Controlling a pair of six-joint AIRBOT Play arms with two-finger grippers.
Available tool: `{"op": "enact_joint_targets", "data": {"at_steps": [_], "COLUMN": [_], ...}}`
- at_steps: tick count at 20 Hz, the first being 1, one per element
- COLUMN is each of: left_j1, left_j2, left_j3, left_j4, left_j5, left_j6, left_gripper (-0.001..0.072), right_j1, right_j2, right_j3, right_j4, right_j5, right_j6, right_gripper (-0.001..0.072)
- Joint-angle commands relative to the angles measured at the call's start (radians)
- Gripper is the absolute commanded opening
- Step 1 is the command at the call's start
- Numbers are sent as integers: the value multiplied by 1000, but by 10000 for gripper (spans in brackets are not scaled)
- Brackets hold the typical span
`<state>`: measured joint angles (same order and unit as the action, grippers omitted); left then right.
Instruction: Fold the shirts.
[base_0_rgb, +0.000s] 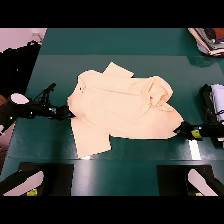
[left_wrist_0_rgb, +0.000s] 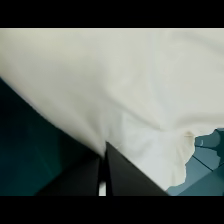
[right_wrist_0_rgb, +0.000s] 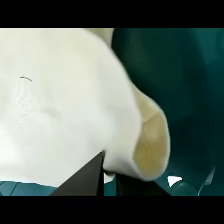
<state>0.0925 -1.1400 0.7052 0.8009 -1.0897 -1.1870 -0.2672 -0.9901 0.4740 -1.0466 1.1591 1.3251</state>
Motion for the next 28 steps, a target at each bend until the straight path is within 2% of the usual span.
{"op": "enact_joint_targets", "data": {"at_steps": [1, 5, 10, 16, 19, 21, 24, 28], "left_j1": [1, 3, 3, 3, 3, 3, 3, 3], "left_j2": [6, 147, 336, 370, 370, 370, 370, 342], "left_j3": [22, 185, 602, 1180, 1386, 1465, 1474, 1245], "left_j4": [16, 101, 140, 149, 211, 211, 206, 217], "left_j5": [-31, -66, -107, -100, -68, -53, -64, -106], "left_j6": [-11, -70, -90, -102, -179, -204, -212, -218], "left_gripper": [22, 22, 24, 24, 23, 23, 23, 23], "right_j1": [74, 122, 121, 121, 121, 121, 121, 122], "right_j2": [-48, 103, 286, 338, 334, 303, 204, -14], "right_j3": [-6, 114, 517, 974, 1163, 1282, 1484, 1638], "right_j4": [50, 53, 57, 50, 44, -5, -104, -97], "right_j5": [-49, 3, -17, -29, -29, -5, 109, 278], "right_j6": [-44, -40, -12, -12, -11, 26, 108, 167], "right_gripper": [29, 15, 15, 15, 15, 15, 15, 15]}}
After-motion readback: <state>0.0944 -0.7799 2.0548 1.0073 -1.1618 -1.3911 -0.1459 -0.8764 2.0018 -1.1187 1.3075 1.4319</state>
